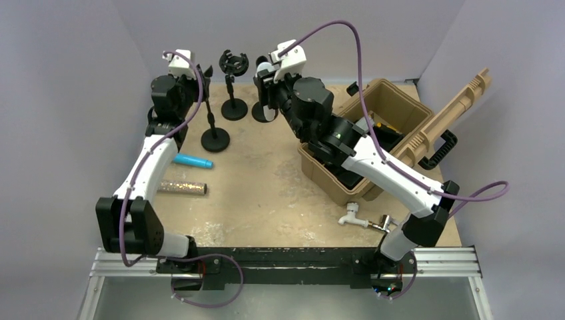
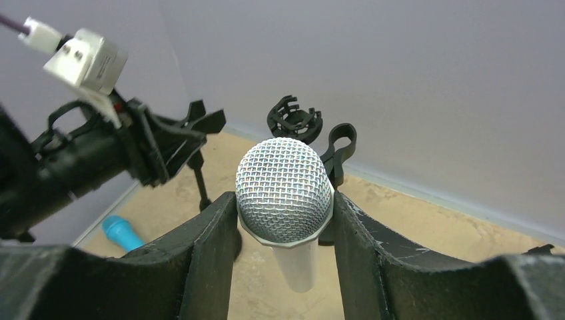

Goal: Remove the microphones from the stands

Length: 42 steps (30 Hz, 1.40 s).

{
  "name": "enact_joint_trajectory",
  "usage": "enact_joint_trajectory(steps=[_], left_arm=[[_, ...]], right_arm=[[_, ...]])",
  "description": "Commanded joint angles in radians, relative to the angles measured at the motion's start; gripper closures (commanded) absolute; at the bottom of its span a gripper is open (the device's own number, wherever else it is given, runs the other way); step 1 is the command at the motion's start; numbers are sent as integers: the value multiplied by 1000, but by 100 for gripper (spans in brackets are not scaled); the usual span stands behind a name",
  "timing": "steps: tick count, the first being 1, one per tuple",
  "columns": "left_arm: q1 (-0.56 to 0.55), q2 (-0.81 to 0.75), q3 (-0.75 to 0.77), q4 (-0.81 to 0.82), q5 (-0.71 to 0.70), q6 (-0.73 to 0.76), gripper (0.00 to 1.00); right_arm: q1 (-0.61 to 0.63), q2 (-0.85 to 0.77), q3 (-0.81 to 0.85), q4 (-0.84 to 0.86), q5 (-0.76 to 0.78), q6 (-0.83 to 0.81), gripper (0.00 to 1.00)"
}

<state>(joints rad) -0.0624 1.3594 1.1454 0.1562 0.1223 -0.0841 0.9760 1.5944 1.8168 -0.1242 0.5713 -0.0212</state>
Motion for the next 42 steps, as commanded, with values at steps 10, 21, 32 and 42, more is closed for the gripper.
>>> enact_joint_trajectory(steps=[10,21,32,42], left_arm=[[93,389,416,221,-90,53,100],[108,527,545,263,-105,27,100],[110,379,337,329,-161,-123,27],[110,-8,89,-126,-131,-506,21]], right_arm=[[7,-138,-127,84,-123,58,100],[7,-146,-153,97,-142,52,100],[7,-142,-150,87,-209,73,100],[8,-134,-156,30,-291,98,100]])
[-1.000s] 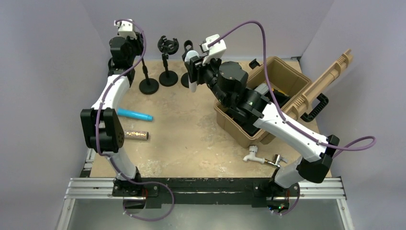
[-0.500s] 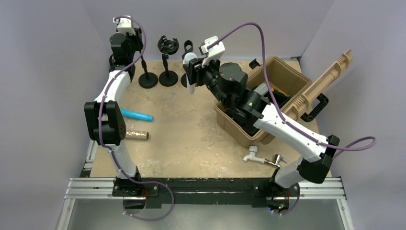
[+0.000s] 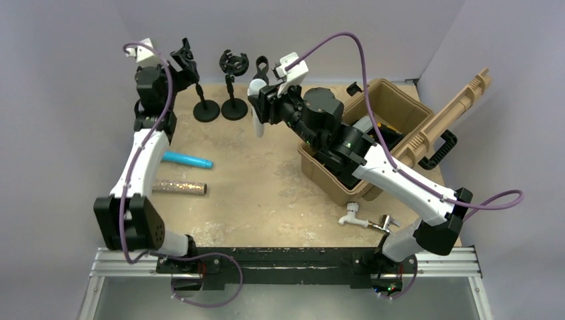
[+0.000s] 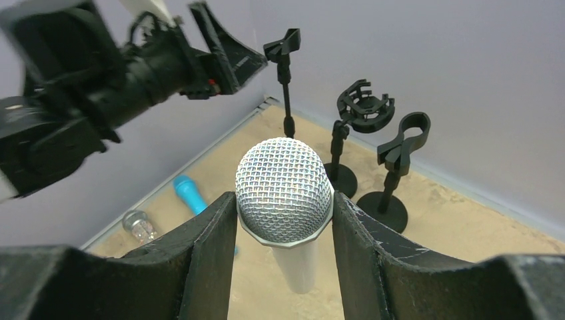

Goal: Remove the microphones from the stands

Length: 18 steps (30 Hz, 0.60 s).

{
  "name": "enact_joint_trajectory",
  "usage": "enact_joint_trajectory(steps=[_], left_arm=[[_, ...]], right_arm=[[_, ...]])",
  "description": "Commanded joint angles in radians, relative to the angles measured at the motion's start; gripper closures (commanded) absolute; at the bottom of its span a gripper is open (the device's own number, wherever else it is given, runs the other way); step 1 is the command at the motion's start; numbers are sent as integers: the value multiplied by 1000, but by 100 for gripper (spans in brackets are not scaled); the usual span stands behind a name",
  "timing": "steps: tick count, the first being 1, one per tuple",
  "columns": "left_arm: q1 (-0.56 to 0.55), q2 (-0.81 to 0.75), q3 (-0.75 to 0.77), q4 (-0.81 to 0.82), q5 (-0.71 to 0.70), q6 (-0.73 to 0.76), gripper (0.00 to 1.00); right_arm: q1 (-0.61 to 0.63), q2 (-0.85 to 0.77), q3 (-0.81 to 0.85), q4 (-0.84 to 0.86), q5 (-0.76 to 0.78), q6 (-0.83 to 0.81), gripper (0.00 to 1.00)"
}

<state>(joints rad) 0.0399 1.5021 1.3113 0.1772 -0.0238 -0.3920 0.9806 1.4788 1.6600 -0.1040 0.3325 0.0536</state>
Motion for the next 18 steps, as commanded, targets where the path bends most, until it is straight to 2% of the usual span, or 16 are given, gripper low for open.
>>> enact_joint_trajectory(steps=[1,4,8,10,12,14,18], left_arm=[[8,-192,-112,-142,51,-235,21],[8,-296,-205,-97,223,-288,21],[8,-381,-307,39,624,-273,24],[8,-442,-386,107,778,-267,25],[-13,-566,-485,149,840,-206,26],[-79,-669,-566,140,852,-103,27],[-174,-747,-648,66,860,-21,24]], right_arm=[[3,-18,-1,8,-59,25,100],[3,-14,2,-14,-85,33,100],[3,1,30,-59,-121,49,100],[3,2,31,-73,-136,55,99],[3,2,26,-81,-154,62,99],[3,3,20,-87,-178,68,99],[3,6,3,-98,-240,84,99]])
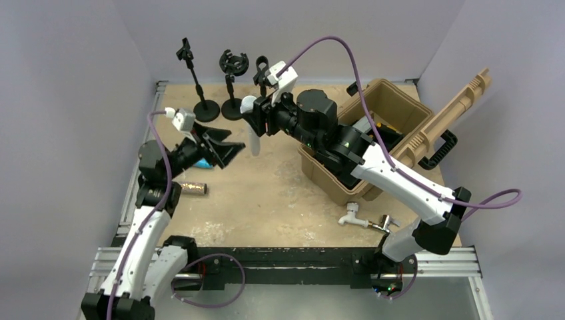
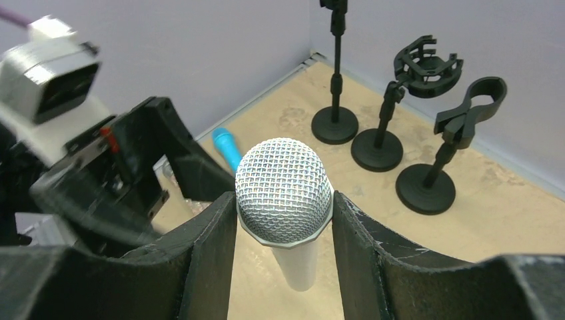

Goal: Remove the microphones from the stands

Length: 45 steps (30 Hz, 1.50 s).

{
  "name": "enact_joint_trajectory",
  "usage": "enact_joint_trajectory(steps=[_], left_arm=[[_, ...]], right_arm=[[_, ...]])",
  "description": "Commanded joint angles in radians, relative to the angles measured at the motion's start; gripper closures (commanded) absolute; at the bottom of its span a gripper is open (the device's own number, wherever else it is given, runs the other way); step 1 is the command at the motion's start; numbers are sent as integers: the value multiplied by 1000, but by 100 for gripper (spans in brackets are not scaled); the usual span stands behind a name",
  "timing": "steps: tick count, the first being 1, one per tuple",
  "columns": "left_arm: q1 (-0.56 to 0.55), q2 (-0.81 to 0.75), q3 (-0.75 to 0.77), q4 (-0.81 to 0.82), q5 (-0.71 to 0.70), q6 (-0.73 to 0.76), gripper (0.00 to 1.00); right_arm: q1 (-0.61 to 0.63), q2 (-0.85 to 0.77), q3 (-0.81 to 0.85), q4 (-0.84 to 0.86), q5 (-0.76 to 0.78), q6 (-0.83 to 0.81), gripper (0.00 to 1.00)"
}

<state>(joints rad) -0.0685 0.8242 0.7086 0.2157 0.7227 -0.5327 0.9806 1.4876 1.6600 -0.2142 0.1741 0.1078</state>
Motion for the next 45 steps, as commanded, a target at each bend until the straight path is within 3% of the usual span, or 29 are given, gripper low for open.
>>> enact_joint_trajectory(steps=[1,9,22,26,29,33,35,38,40,45], left_arm=[[-77,-79,-60,24,112,123,23],[-152,-97,-55,-31,-3,183,32],[-177,-80,-11,-131,-19,256,52],[-177,-66,16,-158,-40,263,76],[-177,-39,47,-202,-55,267,100],[-178,-20,55,-204,-69,240,100],[-177,-16,59,-234,-123,212,100],[-177,6,98,-389,-304,160,100],[-177,25,130,-531,-496,105,100],[-167,28,151,-813,-957,-123,100]], right_arm=[[3,-1,-2,11,-95,35,99],[3,-2,-47,44,-234,76,99],[4,3,-85,84,-297,104,99],[6,7,-86,85,-288,102,97],[6,7,-83,75,-259,97,82],[6,2,-67,55,-171,95,47],[6,-4,-52,41,-66,101,22],[4,-21,-35,26,55,98,18],[3,-38,-33,31,102,90,17],[3,-64,-59,59,113,76,17]])
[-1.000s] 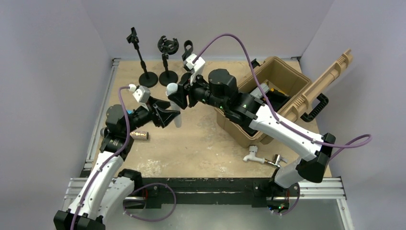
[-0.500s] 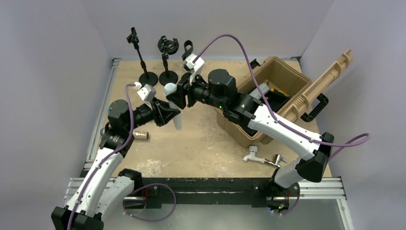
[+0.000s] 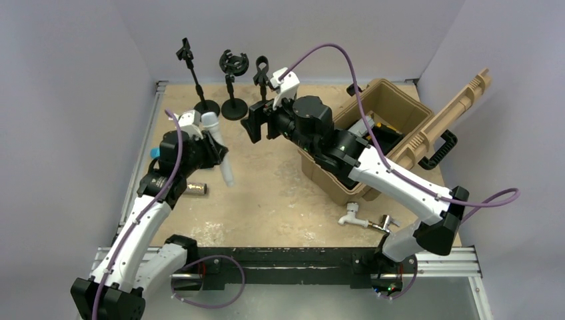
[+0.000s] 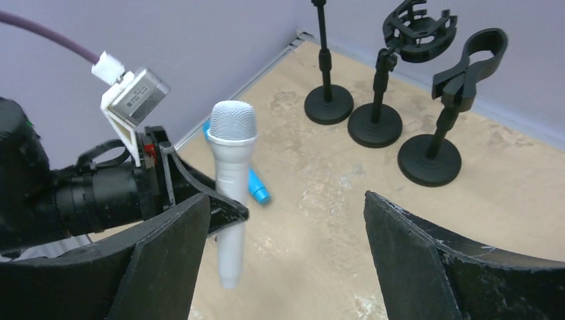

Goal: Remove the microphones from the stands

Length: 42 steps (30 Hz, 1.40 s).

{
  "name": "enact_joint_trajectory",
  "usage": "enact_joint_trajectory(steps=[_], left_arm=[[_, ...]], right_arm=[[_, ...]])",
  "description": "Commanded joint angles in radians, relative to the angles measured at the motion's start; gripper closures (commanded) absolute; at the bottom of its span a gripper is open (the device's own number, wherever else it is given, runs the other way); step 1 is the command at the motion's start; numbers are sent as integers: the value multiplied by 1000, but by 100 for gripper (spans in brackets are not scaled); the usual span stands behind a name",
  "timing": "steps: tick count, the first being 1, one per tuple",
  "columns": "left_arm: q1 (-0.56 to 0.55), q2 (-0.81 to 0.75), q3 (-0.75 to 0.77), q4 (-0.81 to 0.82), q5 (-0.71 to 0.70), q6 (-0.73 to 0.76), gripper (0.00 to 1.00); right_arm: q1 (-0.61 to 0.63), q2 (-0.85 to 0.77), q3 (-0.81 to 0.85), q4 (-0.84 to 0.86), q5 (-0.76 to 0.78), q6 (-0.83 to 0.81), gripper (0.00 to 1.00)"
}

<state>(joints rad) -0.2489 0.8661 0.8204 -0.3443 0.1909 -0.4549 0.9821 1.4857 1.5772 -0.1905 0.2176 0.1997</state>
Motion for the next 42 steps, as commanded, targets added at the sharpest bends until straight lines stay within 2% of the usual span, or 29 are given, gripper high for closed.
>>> enact_joint_trajectory(steps=[1,5,11,15,19,26,32,42], left_arm=[[22,-26,29,-275,-469,-226,100],[108,-49,17,-432,-613,-396,100],[386,36,54,-696,-651,-605,100],[473,38,22,-784,-726,-727,100],[531,24,-20,-753,-711,-755,100],[603,104,-69,-745,-636,-857,100],[644,122,-136,-690,-623,-869,100],[728,207,-189,-584,-524,-846,91]], right_arm=[[1,-63,19,37,70,-15,17],[1,-63,5,37,63,-13,18],[2,-73,-8,45,61,-11,18],[1,-79,-12,48,57,-10,18],[1,-86,-20,55,50,-13,19],[1,-95,-22,69,42,-14,19],[1,-108,-41,86,46,-20,19],[1,-108,-54,108,45,-29,19]])
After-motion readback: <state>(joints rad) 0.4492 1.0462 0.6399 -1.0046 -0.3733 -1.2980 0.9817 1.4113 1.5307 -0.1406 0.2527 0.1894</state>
